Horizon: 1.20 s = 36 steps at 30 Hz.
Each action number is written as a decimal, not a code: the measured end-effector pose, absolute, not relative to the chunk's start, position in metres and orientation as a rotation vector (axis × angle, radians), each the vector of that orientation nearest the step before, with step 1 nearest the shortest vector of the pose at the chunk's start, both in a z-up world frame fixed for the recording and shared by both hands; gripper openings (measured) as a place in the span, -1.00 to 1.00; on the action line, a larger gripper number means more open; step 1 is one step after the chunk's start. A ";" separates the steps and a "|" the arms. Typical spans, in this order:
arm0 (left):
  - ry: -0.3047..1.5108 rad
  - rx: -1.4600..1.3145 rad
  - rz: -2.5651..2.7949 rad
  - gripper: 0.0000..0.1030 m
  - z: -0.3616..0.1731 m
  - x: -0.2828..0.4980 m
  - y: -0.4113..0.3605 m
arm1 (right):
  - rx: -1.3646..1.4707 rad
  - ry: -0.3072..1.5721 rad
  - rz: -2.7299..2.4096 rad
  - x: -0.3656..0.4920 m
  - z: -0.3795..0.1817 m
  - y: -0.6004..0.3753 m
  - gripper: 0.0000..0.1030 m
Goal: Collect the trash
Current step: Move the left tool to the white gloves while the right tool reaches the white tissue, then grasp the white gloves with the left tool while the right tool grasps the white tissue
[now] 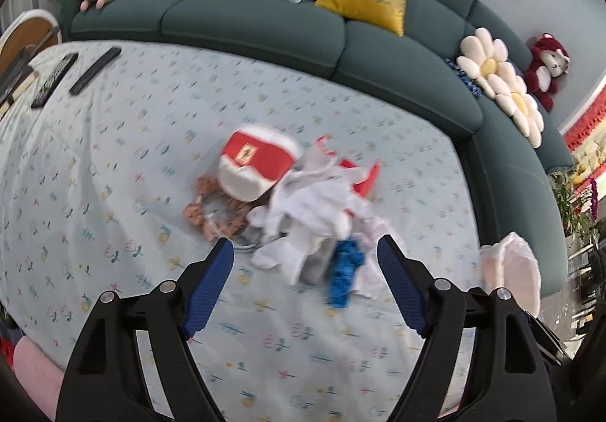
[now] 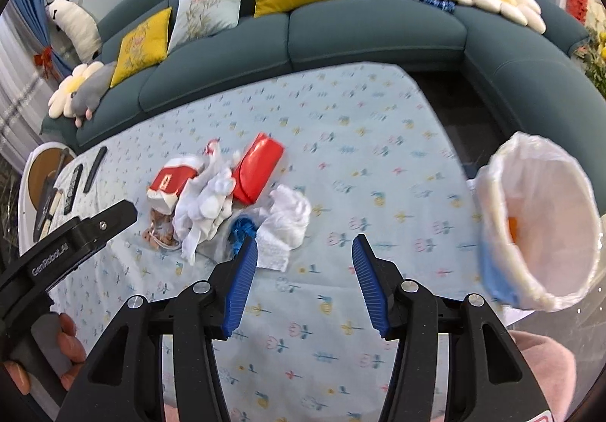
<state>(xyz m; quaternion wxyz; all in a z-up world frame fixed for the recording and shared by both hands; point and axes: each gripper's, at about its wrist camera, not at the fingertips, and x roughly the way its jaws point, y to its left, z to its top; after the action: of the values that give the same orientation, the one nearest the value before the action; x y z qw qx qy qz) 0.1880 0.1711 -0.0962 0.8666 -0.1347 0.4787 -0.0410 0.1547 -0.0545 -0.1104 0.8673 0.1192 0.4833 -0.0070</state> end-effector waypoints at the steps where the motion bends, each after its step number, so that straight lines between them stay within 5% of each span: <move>1: 1.012 -0.288 -0.084 0.44 -0.101 0.190 0.175 | 0.249 1.023 -0.014 0.158 -0.116 -0.052 -0.01; 15: 1.105 -0.313 -0.148 0.40 -0.140 0.238 0.156 | 0.282 1.144 -0.044 0.214 -0.178 -0.040 -0.01; 20: 1.139 -0.299 -0.169 0.09 -0.153 0.255 0.143 | 0.321 1.176 -0.050 0.224 -0.193 -0.042 -0.01; 22: 1.147 -0.301 -0.180 -0.35 -0.157 0.258 0.142 | 0.324 1.187 -0.048 0.229 -0.200 -0.040 -0.04; 26: 1.151 -0.311 -0.203 -0.73 -0.161 0.261 0.142 | 0.332 1.210 -0.022 0.232 -0.209 -0.037 -0.38; 36: 1.091 -0.340 -0.197 -0.85 -0.136 0.248 0.157 | 0.310 1.160 0.019 0.220 -0.189 -0.036 -0.72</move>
<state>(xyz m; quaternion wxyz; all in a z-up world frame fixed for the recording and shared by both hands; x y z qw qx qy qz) 0.2482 0.1567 -0.1361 0.8366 -0.1607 0.5154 -0.0932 0.2201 -0.0359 -0.1888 0.8250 0.1457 0.5460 0.0089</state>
